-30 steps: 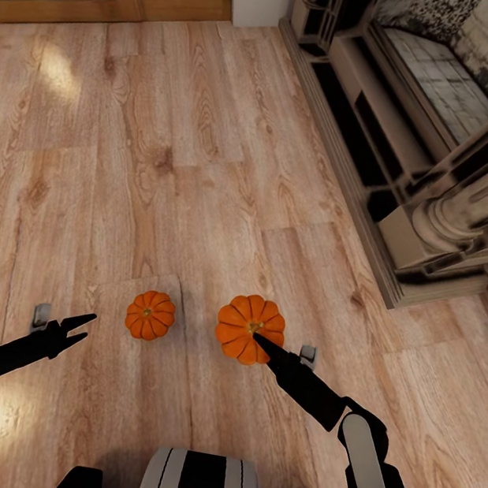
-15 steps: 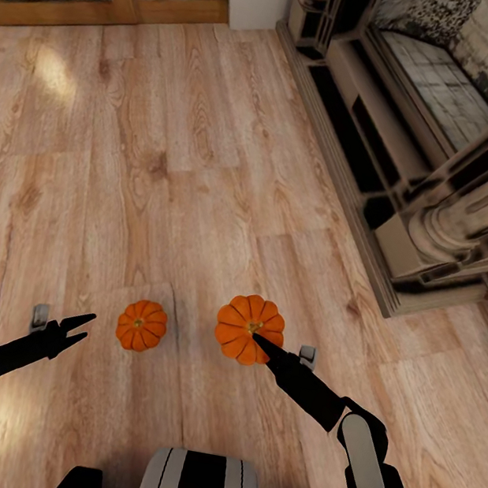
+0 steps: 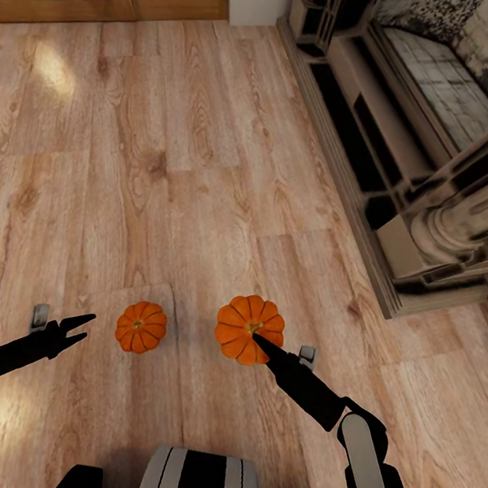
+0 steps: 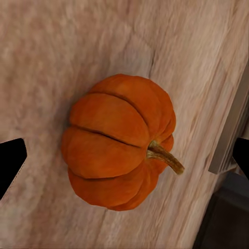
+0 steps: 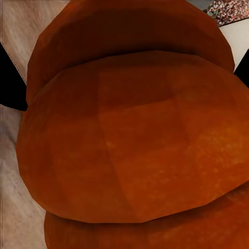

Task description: Place each of the two pumpkins and all three candles from the living room inside a cabinet in the living room (use any cabinet), then make sure every cabinet is closed, and position the cauldron so it is next to a table in the living room.

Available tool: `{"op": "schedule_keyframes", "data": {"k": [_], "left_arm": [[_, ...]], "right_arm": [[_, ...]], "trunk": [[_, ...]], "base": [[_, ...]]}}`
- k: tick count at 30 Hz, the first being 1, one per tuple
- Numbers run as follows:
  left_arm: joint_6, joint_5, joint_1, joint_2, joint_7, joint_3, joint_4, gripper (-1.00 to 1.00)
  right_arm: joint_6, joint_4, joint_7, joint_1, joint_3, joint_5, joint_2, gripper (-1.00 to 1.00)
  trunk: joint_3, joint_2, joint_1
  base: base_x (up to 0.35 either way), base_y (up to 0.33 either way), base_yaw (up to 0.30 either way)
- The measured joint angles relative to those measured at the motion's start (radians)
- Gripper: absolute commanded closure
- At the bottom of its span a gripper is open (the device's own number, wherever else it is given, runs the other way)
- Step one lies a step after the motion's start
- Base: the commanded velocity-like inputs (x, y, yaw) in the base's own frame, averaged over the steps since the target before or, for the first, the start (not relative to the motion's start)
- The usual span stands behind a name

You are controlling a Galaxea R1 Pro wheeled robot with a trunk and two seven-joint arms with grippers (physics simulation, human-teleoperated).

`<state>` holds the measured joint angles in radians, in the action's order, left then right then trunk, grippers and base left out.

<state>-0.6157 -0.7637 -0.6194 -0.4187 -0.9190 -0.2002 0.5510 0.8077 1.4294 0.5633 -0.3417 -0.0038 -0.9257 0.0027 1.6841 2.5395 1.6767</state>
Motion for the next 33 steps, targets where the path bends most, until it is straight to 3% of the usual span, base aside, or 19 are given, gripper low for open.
{"op": "schedule_keyframes", "data": {"k": [13,21,25,33], "left_arm": [[0.026,0.000,0.000,0.002,0.010,0.001,0.000,-1.00],[0.044,0.000,0.000,0.003,0.009,0.001,0.000,-1.00],[0.048,0.000,0.000,0.003,0.009,0.001,0.001,-1.00],[0.051,0.000,0.000,0.003,0.007,0.001,0.001,-1.00]], "right_arm": [[0.001,0.009,0.002,0.000,0.000,-0.004,0.001,1.00],[0.012,0.075,0.005,0.017,0.006,-0.010,0.001,1.00],[0.067,0.127,0.005,0.023,0.008,-0.015,0.003,1.00],[0.088,0.152,0.005,0.031,0.012,-0.014,0.004,1.00]], "trunk": [[0.050,0.003,0.006],[0.050,0.003,0.006],[0.050,0.003,0.006],[0.050,0.003,0.006]], "base": [[0.000,0.000,0.000],[0.000,0.000,0.000],[0.000,0.000,0.000],[0.000,0.000,0.000]]}}
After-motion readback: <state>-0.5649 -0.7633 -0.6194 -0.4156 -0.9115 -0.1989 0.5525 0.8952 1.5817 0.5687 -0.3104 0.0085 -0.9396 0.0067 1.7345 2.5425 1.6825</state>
